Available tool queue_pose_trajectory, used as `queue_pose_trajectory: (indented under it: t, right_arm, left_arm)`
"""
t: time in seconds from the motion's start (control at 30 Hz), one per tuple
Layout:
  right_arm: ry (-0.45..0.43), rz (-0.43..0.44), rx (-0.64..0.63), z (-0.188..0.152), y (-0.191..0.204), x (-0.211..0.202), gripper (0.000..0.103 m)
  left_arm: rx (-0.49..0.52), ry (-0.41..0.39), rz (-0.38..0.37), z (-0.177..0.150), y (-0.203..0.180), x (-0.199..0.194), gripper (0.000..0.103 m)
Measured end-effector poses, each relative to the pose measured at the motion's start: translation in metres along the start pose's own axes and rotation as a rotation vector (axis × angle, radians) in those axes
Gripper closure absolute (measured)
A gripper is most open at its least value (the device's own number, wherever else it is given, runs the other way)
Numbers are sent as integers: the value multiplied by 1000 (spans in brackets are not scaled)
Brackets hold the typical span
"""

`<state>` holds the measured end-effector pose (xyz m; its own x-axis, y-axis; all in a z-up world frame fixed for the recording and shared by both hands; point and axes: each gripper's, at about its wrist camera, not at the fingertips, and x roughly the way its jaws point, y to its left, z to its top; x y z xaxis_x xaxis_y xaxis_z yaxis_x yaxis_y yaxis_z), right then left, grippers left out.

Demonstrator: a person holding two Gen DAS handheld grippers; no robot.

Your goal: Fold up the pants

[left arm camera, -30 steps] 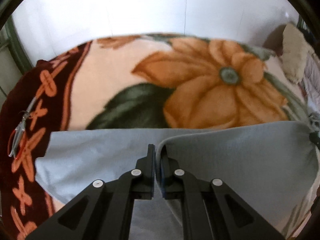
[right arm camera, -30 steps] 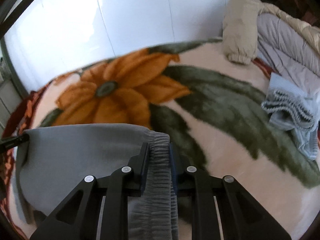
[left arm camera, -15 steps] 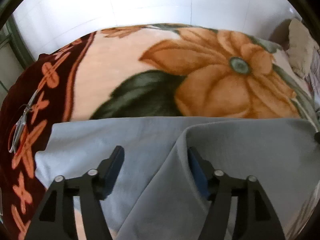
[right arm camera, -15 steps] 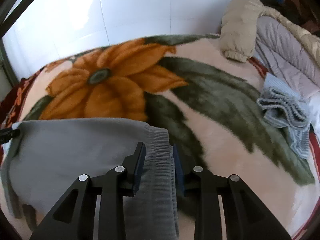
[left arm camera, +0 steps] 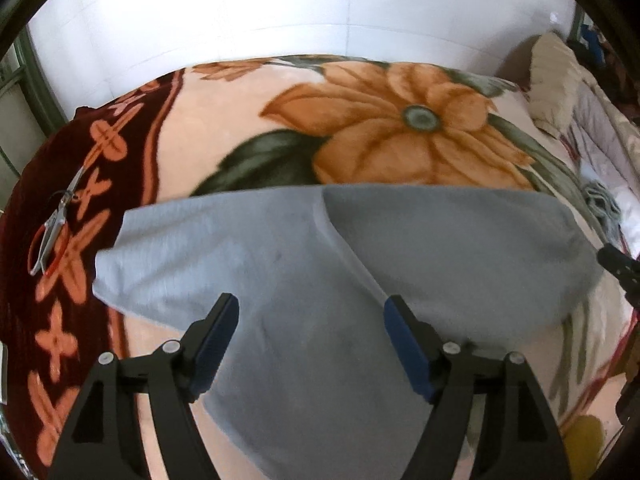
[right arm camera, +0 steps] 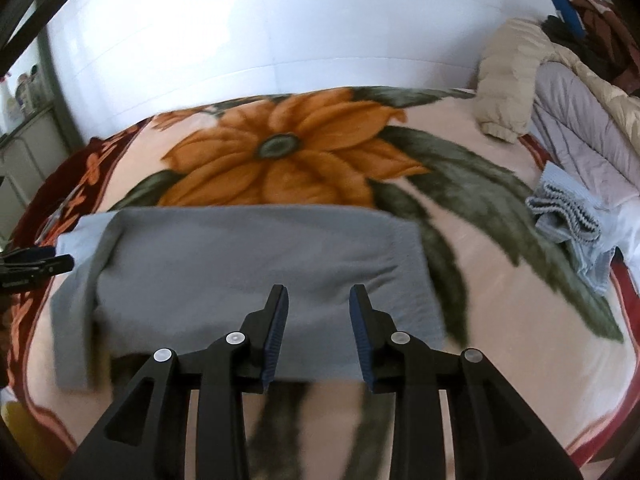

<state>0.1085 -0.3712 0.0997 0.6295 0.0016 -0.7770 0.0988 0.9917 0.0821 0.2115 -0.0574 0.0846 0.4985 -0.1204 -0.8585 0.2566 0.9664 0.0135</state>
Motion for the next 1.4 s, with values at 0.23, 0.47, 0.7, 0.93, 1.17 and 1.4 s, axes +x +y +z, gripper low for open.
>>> queue_pose_trajectory:
  t: [0.23, 0.47, 0.7, 0.93, 1.17, 1.4]
  right_arm:
    - [32, 55, -1, -22, 28, -12, 71]
    - [57, 89, 20, -49, 45, -17, 71]
    - [113, 96, 41, -70, 49, -5, 71]
    - [122, 108, 56, -76, 49, -2, 70]
    - [128, 115, 60, -77, 51, 0, 70]
    - [126, 125, 49, -77, 54, -1, 70]
  left_arm:
    - [38, 3, -23, -47, -23, -24, 24]
    - [52, 42, -61, -95, -49, -28, 24]
    - [125, 70, -57, -120, -81, -13, 24]
    - [132, 32, -6, -123, -86, 1, 24]
    - [90, 9, -5, -116, -70, 1, 58]
    - [51, -37, -19, -108, -50, -18, 95]
